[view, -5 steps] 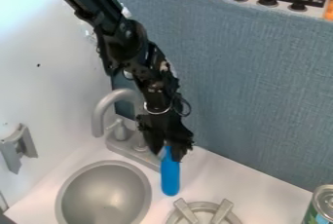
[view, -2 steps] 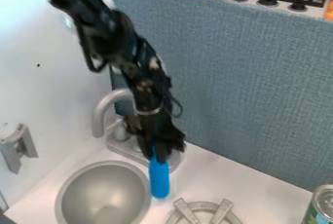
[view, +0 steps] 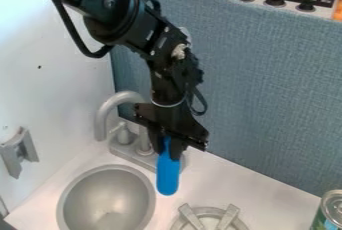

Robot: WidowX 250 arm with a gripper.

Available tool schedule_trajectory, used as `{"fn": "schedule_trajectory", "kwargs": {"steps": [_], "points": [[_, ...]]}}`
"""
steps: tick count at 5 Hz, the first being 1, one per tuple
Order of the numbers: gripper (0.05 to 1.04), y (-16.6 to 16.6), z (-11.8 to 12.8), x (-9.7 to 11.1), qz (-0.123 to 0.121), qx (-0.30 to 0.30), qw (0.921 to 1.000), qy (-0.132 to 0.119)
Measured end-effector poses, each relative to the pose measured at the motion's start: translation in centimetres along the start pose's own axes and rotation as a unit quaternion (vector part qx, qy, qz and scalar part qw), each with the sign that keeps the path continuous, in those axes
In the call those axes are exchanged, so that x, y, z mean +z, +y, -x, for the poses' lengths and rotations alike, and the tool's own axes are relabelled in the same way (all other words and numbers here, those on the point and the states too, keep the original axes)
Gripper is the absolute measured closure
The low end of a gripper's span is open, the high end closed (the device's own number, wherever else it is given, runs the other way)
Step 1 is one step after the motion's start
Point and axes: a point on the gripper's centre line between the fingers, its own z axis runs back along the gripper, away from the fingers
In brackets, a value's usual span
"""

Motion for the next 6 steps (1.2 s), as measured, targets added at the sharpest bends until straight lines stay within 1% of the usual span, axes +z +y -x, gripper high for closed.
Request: {"fn": "schedule_trajectory", "kwargs": {"steps": [1,2,3,4,5,6], "points": [[0.745,-2.9,0.2,0.0,0.052,-0.04,0.9978,-0.013],[0.745,-5.5,0.9,-1.2,0.097,-0.08,0.9921,-0.001],[0.745,-6.9,1.8,-2.6,0.114,-0.093,0.9888,0.026],[0.745,-7.8,2.3,-3.3,0.11,-0.098,0.9882,0.041],[0.745,-7.8,2.0,-3.8,0.101,-0.101,0.9888,0.045],[0.745,-7.5,1.6,-4.1,0.088,-0.107,0.9894,0.042]]}}
